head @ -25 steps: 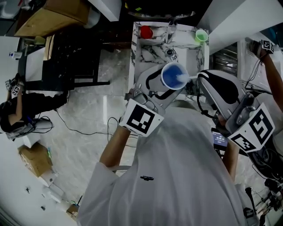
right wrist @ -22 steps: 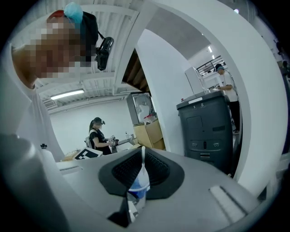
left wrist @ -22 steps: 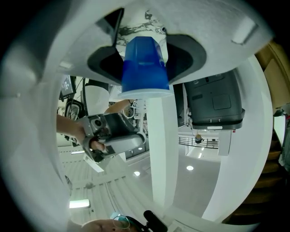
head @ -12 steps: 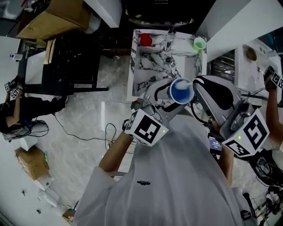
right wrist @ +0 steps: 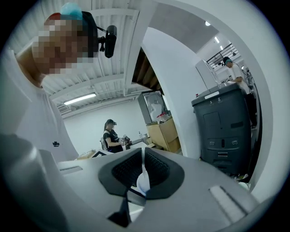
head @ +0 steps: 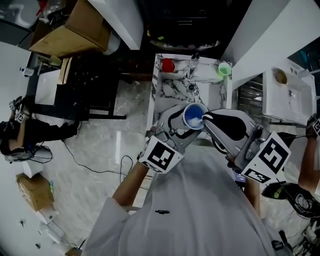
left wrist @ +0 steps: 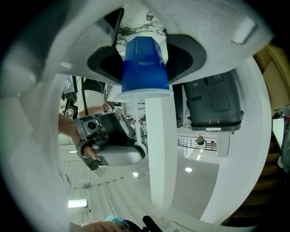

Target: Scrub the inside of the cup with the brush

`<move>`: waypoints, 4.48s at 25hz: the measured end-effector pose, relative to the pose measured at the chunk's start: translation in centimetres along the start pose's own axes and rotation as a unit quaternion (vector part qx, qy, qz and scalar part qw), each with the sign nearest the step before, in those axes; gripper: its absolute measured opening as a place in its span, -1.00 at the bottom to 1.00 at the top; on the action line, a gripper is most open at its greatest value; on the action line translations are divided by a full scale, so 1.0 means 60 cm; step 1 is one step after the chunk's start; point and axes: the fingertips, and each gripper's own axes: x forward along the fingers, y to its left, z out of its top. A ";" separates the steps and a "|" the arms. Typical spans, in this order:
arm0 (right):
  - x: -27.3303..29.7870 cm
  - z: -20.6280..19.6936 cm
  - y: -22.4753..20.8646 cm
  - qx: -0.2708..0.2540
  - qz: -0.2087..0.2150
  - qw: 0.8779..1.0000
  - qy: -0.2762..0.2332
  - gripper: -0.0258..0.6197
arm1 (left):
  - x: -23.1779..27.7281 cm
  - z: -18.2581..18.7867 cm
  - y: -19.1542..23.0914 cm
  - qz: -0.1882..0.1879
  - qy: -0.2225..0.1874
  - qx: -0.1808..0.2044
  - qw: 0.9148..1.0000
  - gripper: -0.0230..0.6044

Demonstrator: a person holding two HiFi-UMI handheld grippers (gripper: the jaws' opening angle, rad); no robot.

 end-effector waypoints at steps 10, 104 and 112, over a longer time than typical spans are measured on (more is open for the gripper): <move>-0.042 0.015 -0.070 0.011 -0.054 0.998 -0.015 -0.84 | 0.001 0.018 -0.005 0.005 -0.003 0.010 1.000 -0.06; -0.101 0.020 -0.114 0.049 -0.108 0.990 -0.081 -0.84 | 0.021 -0.017 -0.006 0.001 -0.015 -0.035 0.999 -0.05; -0.094 -0.006 -0.138 0.027 -0.146 0.988 -0.047 -0.84 | 0.022 -0.013 0.008 0.016 -0.021 -0.036 0.999 -0.05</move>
